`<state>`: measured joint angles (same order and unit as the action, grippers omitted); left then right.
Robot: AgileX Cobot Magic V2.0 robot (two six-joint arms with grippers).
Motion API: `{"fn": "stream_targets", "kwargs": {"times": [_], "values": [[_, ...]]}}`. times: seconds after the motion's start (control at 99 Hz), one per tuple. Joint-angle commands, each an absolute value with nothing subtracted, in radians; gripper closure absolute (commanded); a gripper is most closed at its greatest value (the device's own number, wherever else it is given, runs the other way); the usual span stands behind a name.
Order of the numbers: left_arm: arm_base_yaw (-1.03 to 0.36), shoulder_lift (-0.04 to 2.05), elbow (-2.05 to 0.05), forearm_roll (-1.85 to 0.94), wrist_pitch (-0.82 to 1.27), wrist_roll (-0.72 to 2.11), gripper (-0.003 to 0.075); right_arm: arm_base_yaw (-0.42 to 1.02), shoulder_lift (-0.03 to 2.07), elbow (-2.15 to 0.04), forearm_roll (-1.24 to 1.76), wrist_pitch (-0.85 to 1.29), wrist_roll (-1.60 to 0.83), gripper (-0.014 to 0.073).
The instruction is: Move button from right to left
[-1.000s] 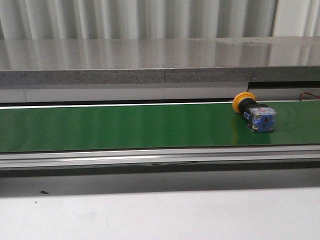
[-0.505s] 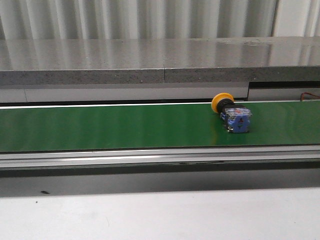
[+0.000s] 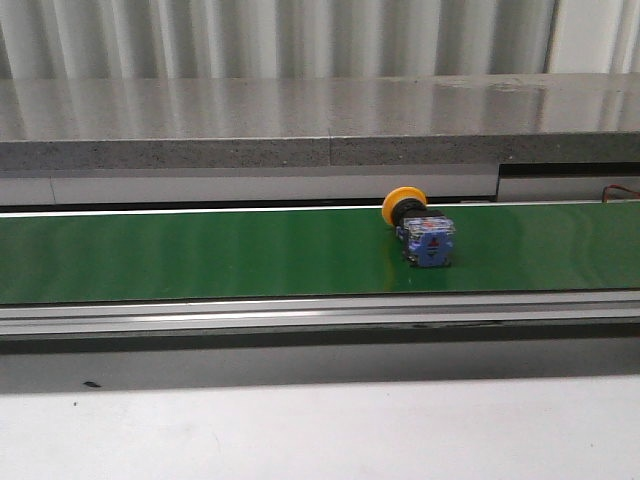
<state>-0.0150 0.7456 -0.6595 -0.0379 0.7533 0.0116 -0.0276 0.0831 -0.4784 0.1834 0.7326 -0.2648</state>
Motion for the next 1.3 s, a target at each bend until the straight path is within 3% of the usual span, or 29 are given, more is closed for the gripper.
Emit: {"fn": "stream_targets", "kwargs": {"times": [0.0, 0.081, 0.151, 0.222, 0.343, 0.444, 0.515, 0.949, 1.292], "values": [[-0.028, 0.797, -0.718, -0.072, 0.736, 0.000, 0.0740, -0.025, 0.096, -0.501, 0.195, 0.664, -0.273, 0.0662], [-0.053, 0.834, -0.741, -0.075, 0.742, 0.010, 0.0726, -0.025, 0.096, -0.501, 0.195, 0.664, -0.273, 0.0662], [-0.087, 0.866, -0.763, -0.075, 0.740, 0.016, 0.0659, -0.025, 0.096, -0.501, 0.195, 0.664, -0.273, 0.0662], [-0.130, 0.898, -0.788, -0.075, 0.738, 0.016, 0.0540, -0.025, 0.096, -0.501, 0.195, 0.664, -0.273, 0.0662], [-0.201, 0.964, -0.830, -0.075, 0.727, 0.016, 0.0242, -0.025, 0.096, -0.501, 0.195, 0.664, -0.273, 0.0662], [-0.263, 1.025, -0.866, -0.075, 0.698, 0.014, 0.0076, -0.025, 0.096, -0.501, 0.195, 0.664, -0.273, 0.0662], [-0.298, 1.065, -0.895, -0.075, 0.696, -0.016, 0.0052, -0.025, 0.096, -0.501, 0.195, 0.664, -0.273, 0.0662], [-0.513, 1.379, -1.164, -0.024, 0.777, -0.365, 0.0080, -0.025, 0.096, -0.501, 0.195, 0.664, -0.273, 0.0662], [-0.603, 1.574, -1.341, 0.025, 0.853, -0.484, 0.0080, -0.025, 0.096, -0.501, 0.195, 0.664, -0.273, 0.0662]]}}
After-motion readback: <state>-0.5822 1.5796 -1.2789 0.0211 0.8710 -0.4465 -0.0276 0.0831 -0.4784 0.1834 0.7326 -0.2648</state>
